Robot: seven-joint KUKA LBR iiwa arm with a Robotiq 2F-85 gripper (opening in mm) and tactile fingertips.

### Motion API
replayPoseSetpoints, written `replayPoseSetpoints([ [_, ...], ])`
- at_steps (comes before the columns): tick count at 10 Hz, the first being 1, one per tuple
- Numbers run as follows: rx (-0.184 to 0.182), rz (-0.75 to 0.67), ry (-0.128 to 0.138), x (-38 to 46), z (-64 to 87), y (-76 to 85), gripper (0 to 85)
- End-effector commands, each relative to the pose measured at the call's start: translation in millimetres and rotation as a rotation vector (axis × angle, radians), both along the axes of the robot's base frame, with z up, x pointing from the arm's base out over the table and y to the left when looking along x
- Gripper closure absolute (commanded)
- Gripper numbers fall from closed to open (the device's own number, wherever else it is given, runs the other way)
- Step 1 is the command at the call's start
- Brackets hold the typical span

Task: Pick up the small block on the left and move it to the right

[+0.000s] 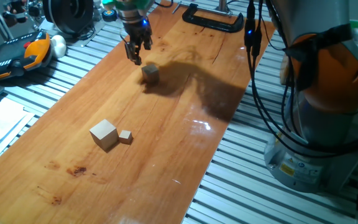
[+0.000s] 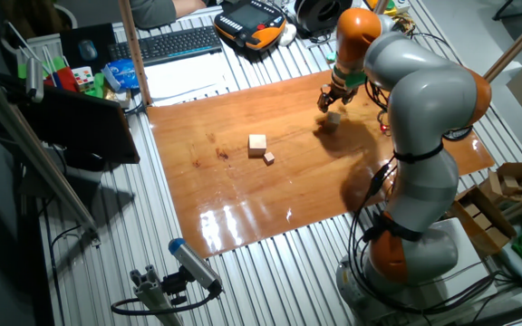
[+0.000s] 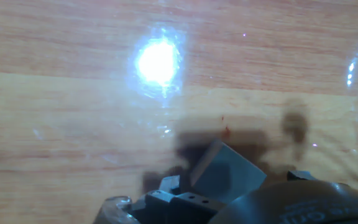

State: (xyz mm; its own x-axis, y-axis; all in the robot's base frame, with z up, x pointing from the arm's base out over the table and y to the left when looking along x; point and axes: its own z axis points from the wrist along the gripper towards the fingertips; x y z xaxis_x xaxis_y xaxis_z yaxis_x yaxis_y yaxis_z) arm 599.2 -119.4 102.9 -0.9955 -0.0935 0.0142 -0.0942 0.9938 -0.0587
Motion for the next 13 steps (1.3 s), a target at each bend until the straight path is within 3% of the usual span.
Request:
replayPoseSetpoints([
  [1, -0.005, -0.001, -0.012, -0.3, -4.0, -1.6, 0.0],
  [2, -0.011, -0.008, -0.007, -0.7, -4.7, -2.7, 0.0],
  [4, 0.017, -0.022, 0.010, -2.2, -5.7, -4.2, 0.0],
  [5, -0.001, -0.045, 0.024, -2.2, -5.7, -4.2, 0.0],
  [7, -0.034, -0.166, 0.085, -2.2, -5.7, -4.2, 0.0],
  [8, -0.044, -0.233, 0.099, -2.2, -5.7, -4.2, 0.0],
  [10, -0.034, -0.285, 0.077, -2.3, -8.5, -5.0, 0.0],
  [12, -0.022, -0.298, 0.037, 2.7, -24.5, -8.7, 0.0],
  [13, -0.013, -0.305, 0.039, 3.3, -28.4, -9.1, 0.0],
])
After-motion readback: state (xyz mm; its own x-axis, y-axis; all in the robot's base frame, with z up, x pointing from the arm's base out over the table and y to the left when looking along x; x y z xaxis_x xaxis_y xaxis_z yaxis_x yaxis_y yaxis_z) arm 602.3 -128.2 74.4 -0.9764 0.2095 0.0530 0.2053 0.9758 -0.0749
